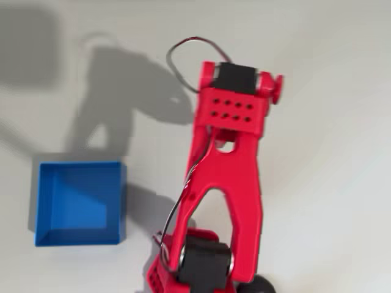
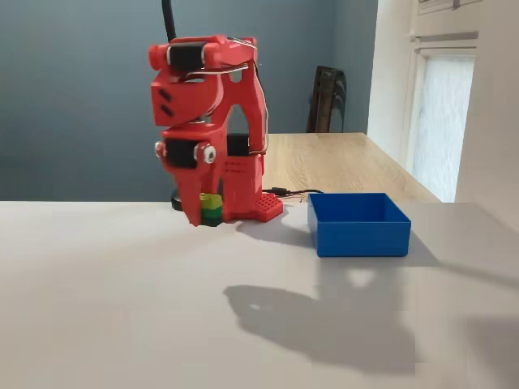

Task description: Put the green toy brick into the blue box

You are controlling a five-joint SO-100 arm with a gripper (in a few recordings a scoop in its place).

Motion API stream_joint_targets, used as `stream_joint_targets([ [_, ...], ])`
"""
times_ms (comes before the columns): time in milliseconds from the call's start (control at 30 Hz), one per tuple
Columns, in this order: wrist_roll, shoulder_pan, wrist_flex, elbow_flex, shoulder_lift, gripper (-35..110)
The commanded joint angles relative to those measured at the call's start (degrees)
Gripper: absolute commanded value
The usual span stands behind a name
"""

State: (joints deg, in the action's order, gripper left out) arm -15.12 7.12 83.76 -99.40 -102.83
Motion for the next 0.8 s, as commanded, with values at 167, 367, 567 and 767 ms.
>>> stream_joint_targets([
  [167, -2.81, -18.11, 7.47, -1.14, -8.26, 0],
  [367, -6.68, -31.11, 9.76, -0.44, -8.09, 0],
  [567, -11.34, -43.33, 10.81, 0.00, -8.00, 0],
  [767, -15.64, -52.47, 10.72, -0.18, -7.82, 0],
])
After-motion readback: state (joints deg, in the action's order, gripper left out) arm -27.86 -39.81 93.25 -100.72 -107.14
